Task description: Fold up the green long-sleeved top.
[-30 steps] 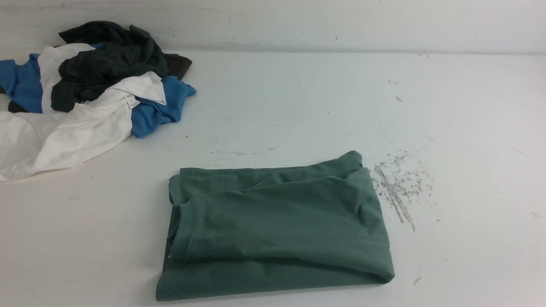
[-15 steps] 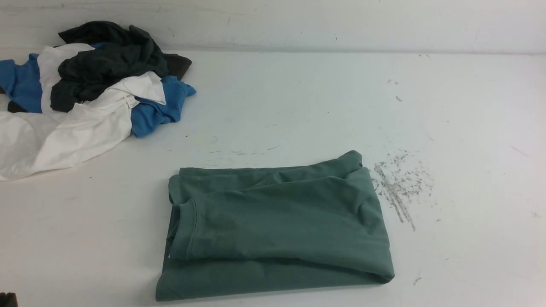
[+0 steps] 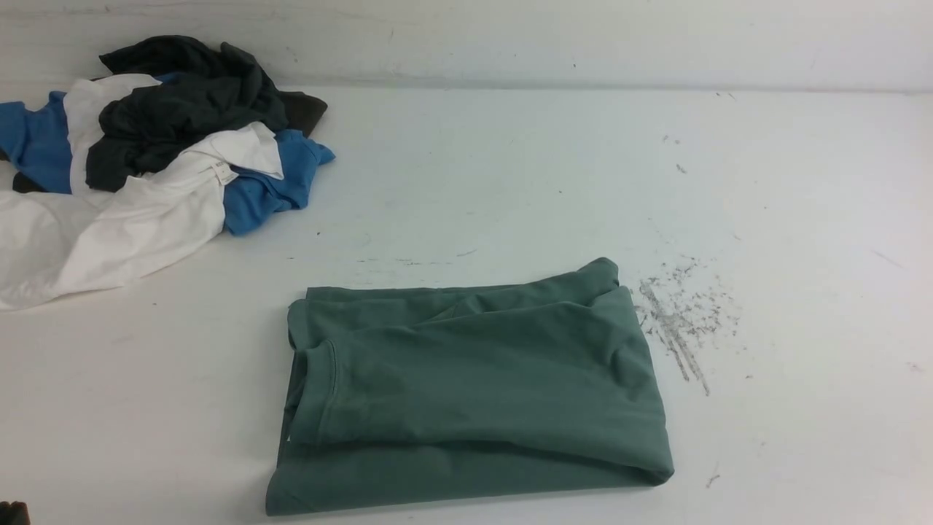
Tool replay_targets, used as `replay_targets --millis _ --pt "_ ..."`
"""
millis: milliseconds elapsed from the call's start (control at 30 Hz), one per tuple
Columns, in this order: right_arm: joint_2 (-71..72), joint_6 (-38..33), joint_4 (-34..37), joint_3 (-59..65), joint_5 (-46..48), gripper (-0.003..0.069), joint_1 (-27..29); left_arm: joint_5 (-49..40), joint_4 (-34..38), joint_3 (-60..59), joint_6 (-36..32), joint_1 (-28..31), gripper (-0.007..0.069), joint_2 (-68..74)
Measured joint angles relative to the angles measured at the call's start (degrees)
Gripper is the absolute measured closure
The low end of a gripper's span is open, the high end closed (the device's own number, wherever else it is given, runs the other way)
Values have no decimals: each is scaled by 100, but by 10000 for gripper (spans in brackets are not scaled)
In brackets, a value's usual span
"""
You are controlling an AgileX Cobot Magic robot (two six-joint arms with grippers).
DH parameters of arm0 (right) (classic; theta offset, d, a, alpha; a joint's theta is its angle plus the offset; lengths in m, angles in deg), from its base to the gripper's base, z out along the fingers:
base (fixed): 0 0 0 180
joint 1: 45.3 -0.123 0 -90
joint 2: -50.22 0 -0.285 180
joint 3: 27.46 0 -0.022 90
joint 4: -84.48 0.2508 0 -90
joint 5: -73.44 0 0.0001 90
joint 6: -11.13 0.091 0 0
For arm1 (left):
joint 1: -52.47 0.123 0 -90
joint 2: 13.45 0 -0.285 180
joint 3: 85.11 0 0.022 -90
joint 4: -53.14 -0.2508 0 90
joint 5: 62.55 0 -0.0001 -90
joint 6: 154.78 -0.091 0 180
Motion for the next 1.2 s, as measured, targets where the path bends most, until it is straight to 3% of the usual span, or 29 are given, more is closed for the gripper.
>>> replay_targets --millis 700,1033,1200 --pt "7 -14 -28 71 281 673 89 0 -7 0 0 0 629 0" --pt "7 -168 -397 2092 1196 673 2256 0 -7 0 0 0 629 0" --pt "-11 -168 -408 2731 1770 673 2748 0 -7 0 0 0 629 0"
